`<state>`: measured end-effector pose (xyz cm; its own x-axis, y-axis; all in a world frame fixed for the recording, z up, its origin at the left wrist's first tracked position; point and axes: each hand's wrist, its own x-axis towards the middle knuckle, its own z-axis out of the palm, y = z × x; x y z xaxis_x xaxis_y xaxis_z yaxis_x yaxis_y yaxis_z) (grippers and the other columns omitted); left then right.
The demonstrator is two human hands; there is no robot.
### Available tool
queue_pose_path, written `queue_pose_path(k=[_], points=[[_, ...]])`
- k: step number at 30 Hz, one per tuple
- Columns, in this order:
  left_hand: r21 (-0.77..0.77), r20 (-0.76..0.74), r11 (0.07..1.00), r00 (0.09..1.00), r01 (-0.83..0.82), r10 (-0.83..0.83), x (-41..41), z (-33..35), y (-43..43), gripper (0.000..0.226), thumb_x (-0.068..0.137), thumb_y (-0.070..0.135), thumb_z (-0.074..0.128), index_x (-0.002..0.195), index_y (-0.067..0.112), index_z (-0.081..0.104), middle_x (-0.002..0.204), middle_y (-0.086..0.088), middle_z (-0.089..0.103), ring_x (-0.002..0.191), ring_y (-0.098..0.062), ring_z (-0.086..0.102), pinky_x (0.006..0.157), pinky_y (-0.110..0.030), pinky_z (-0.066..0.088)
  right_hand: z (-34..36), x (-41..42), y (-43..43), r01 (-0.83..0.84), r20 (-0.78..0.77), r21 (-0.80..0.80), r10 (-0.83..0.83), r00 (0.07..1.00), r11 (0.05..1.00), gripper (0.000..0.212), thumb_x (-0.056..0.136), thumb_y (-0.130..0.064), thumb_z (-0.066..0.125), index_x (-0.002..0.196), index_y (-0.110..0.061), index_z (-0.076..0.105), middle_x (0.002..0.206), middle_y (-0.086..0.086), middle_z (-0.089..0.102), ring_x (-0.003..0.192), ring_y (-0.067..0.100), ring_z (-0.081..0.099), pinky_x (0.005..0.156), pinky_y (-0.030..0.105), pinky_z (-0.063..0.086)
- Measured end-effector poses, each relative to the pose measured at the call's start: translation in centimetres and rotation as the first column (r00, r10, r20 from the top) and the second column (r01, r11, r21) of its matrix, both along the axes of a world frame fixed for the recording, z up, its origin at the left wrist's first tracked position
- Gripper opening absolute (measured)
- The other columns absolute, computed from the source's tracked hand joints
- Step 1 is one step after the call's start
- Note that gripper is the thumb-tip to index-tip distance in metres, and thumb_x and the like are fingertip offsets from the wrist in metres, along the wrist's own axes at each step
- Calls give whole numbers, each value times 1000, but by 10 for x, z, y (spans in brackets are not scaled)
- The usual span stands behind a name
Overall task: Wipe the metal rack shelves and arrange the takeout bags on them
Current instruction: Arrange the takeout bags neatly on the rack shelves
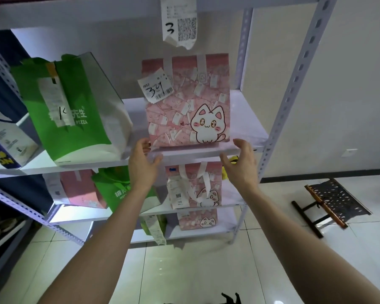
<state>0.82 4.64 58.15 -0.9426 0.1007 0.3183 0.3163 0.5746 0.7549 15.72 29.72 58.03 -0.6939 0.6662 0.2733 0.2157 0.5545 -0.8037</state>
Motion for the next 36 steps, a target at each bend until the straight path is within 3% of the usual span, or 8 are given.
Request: queue_pose_path(k=[2, 5, 9, 12, 18, 24, 36], points=[[-62, -82, 998, 996, 26, -31, 10, -10, -13, 55, 93, 27, 84, 140, 28, 55, 135, 6, 65, 119, -13, 64, 101, -34, 56, -15, 11, -14, 14, 6, 8, -14, 1000, 1000, 51, 97, -40, 70, 142, -27, 50, 139, -11, 53, 104, -18, 48, 88, 25, 45], [-171, -116, 981, 987, 87, -108, 25, -27, -35, 46, 94, 23, 82, 132, 26, 58, 130, 4, 63, 113, -15, 64, 95, -33, 56, -45, 21, -33, -93, 130, 27, 88, 988, 995, 53, 95, -38, 72, 142, -22, 52, 137, -4, 56, 116, 11, 56, 87, 31, 46], [-448, 173, 846, 956, 290, -236, 36, -50, -69, 48, 93, 28, 83, 137, 20, 64, 135, -2, 67, 115, -24, 68, 97, -41, 57, -74, 25, -60, -303, 395, -39, 293, 871, 952, 58, 96, -45, 72, 145, -19, 53, 143, 3, 58, 123, 26, 61, 98, 40, 52], [-520, 401, 718, 875, 462, -272, 44, -65, -102, 57, 95, 31, 83, 146, 16, 62, 143, -8, 65, 123, -28, 65, 102, -39, 54, -86, 28, -89, -380, 491, -67, 362, 793, 923, 58, 97, -45, 71, 145, -19, 55, 145, 6, 58, 126, 28, 60, 101, 41, 51], [-566, 484, 643, 839, 516, -247, 67, -79, -182, 54, 95, 40, 79, 145, 25, 63, 143, 1, 69, 126, -24, 66, 101, -39, 55, -94, 34, -166, -466, 572, -108, 438, 694, 878, 57, 98, -46, 68, 144, -14, 57, 146, 10, 60, 125, 33, 62, 101, 41, 52], [-529, 537, 659, 812, 534, -227, 95, -89, -268, 57, 97, 42, 80, 147, 22, 63, 144, 1, 67, 126, -22, 65, 104, -40, 54, -100, 43, -247, -543, 648, -107, 473, 597, 833, 60, 98, -42, 69, 150, -19, 51, 149, 11, 57, 129, 34, 60, 102, 41, 48], [-477, 541, 733, 819, 486, -191, 99, -85, -348, 51, 99, 30, 78, 147, 28, 61, 148, 4, 64, 126, -18, 65, 100, -36, 56, -93, 52, -327, -562, 632, -123, 501, 592, 818, 60, 96, -38, 73, 149, -17, 54, 147, 6, 59, 129, 27, 59, 107, 39, 49]])
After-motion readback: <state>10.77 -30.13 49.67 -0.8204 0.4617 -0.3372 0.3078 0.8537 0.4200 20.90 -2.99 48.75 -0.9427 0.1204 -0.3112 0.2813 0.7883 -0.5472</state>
